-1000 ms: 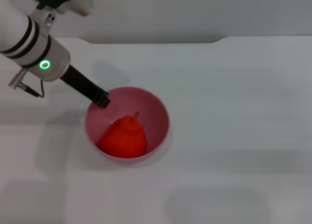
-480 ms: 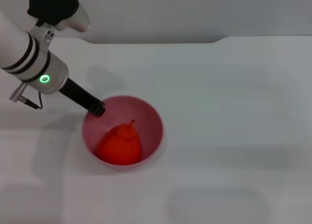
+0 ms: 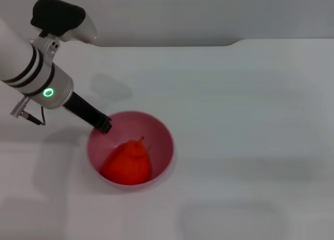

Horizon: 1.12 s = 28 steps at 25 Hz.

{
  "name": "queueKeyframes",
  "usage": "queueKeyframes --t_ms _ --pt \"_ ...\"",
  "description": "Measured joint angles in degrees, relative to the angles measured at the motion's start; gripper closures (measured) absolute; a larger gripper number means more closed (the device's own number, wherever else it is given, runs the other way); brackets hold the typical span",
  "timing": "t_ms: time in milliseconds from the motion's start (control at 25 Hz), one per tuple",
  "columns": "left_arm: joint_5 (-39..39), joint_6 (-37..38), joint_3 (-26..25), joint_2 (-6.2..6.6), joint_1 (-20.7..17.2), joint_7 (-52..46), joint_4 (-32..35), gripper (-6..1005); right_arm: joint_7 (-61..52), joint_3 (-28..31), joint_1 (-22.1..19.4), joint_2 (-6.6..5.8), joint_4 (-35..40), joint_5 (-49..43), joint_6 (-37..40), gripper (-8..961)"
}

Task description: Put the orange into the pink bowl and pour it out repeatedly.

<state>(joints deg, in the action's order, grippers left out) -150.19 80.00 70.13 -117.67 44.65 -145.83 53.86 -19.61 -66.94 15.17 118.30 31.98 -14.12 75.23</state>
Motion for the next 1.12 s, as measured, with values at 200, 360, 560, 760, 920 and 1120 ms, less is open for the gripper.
queueKeyframes --t_ms 200,360,560,760,920,1120 --pt "0.00 -0.10 0.33 0.00 -0.22 -0.56 -0.15 907 -0.06 -0.15 -0.07 0.04 -0.22 0.00 0.00 426" --pt "0.00 -0.37 1.63 0.00 -0.29 -1.29 -0.19 906 -0.17 -0.66 -0.15 0.09 -0.29 0.14 0.00 426" --pt "0.37 -0.84 1.78 0.00 -0.17 -1.47 0.35 876 -0.20 -1.27 -0.17 0.09 -0.35 0.35 0.00 426" --pt "0.57 -0.42 1.67 -0.10 0.29 -1.46 0.93 729 -0.51 -1.48 -0.35 0.23 -0.48 0.49 -0.01 426" --pt "8.89 2.63 1.24 0.00 0.24 1.81 7.66 540 -0.75 -1.75 -0.40 0.28 -0.73 0.49 -0.01 426" --pt "36.17 1.18 -7.62 -0.05 -0.23 21.77 10.03 282 -0.90 -3.47 -0.17 0.44 -0.78 0.52 -0.01 426"
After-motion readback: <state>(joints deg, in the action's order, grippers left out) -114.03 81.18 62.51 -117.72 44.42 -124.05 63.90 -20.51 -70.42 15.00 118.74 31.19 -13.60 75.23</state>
